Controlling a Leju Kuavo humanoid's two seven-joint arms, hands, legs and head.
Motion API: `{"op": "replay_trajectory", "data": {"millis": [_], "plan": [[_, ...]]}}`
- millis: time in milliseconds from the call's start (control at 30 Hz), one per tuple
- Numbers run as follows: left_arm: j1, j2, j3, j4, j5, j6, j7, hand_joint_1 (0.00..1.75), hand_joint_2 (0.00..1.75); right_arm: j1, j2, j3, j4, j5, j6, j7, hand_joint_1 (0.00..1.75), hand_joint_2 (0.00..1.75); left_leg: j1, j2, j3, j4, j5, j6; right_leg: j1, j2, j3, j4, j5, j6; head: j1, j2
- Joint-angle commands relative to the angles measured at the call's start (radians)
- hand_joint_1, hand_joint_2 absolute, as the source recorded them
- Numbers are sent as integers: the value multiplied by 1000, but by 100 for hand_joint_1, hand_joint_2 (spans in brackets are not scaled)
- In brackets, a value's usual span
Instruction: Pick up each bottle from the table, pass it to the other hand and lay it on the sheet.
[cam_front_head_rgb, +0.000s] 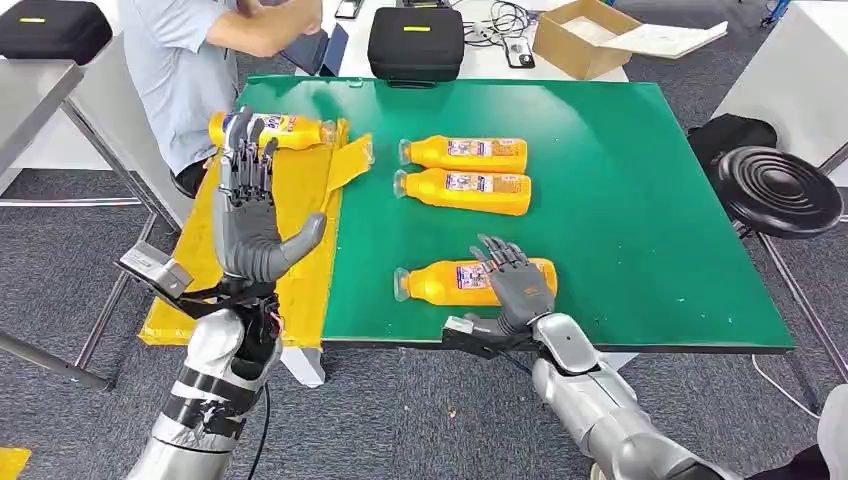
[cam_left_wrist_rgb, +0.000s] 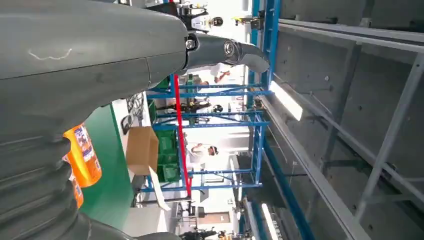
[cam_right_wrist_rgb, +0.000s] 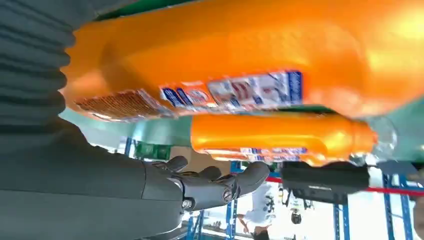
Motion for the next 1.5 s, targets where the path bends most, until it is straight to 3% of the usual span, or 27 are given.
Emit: {"op": "replay_trajectory", "data": {"millis": [33,633,833,1133,1167,1267,1500], "plan": [[-9,10,27,51,17,-5,8,0,175,-82,-31,74,171,94,-28,80,0,175,1,1,4,0,-2,-2,1,1,4,0,-1,-3,0,0],[-4,14,29,41,18,-7,8,0,175,-89,-35,83,189,114,11,103,0,175,0,0,2,0,-1,-1,1,0,2,0,-1,-2,0,0],[9,16,38,28,17,-8,8,0,175,-103,-49,83,202,155,39,174,0,175,0,0,2,0,-1,-1,0,0,2,0,-1,-2,0,0],[35,23,57,-7,12,-7,13,0,175,-108,-40,43,248,144,223,288,0,175,0,0,2,-1,0,-1,0,0,2,0,-1,-2,0,0],[34,23,57,-6,11,-7,13,0,175,-106,-41,42,251,143,228,289,0,0,1,0,4,-1,-1,-1,1,-1,4,-1,-1,-2,0,0],[33,22,55,1,9,-9,15,0,175,-118,-40,22,277,131,274,334,0,0,1,-1,5,-1,0,-1,1,-2,5,-2,0,-2,0,0],[32,22,53,5,9,-9,15,0,175,-124,-47,21,279,132,284,330,0,0,0,-1,5,-1,0,-1,1,-1,5,-1,0,-1,0,0]]}}
